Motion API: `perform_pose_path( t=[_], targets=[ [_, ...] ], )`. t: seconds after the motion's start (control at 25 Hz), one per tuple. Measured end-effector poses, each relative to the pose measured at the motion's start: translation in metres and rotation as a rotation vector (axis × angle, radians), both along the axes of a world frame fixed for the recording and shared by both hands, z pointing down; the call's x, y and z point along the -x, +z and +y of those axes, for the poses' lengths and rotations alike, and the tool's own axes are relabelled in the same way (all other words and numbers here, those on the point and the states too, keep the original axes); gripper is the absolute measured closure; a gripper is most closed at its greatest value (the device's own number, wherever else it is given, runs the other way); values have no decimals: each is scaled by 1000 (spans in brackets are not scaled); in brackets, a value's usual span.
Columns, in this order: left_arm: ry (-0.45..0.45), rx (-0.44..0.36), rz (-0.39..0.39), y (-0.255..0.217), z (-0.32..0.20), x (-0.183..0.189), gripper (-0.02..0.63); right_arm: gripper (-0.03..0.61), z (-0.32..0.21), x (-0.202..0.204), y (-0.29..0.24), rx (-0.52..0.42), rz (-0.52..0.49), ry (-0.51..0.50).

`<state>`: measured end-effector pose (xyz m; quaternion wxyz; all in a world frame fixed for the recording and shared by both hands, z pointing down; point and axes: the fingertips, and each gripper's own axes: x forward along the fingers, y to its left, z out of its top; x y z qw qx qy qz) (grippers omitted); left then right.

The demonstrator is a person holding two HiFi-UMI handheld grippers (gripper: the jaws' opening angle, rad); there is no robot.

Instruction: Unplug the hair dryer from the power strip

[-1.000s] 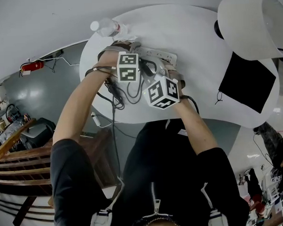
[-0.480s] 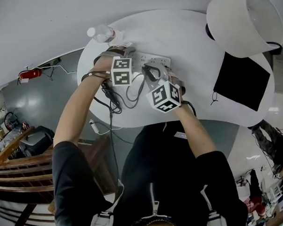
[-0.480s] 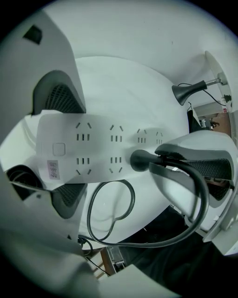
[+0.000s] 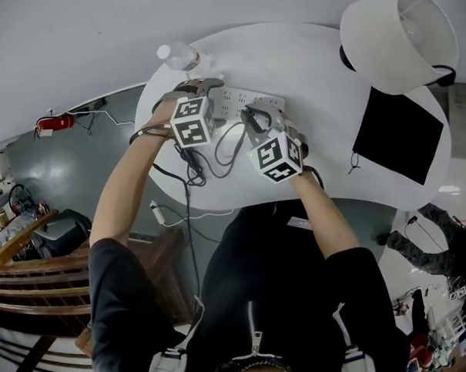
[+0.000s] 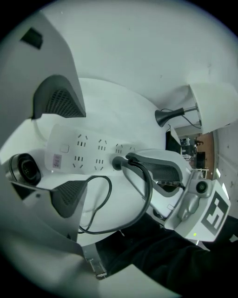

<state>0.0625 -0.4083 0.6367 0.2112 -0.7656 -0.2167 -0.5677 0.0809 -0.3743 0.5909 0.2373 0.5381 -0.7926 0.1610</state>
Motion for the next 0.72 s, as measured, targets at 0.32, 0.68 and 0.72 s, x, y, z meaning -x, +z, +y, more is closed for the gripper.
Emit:
perform_pose_path(
  t=[0.32, 0.68, 0.72],
  targets=[
    [-142, -8, 166, -39, 10, 8, 311, 534, 16, -10, -30, -34, 2, 50],
    [-297, -54, 348, -89, 34, 20, 601, 534, 50, -12, -72, -93, 22, 98],
    [-315, -51, 367, -94, 38, 21, 601, 534, 54, -13, -77, -101, 25, 103]
  ],
)
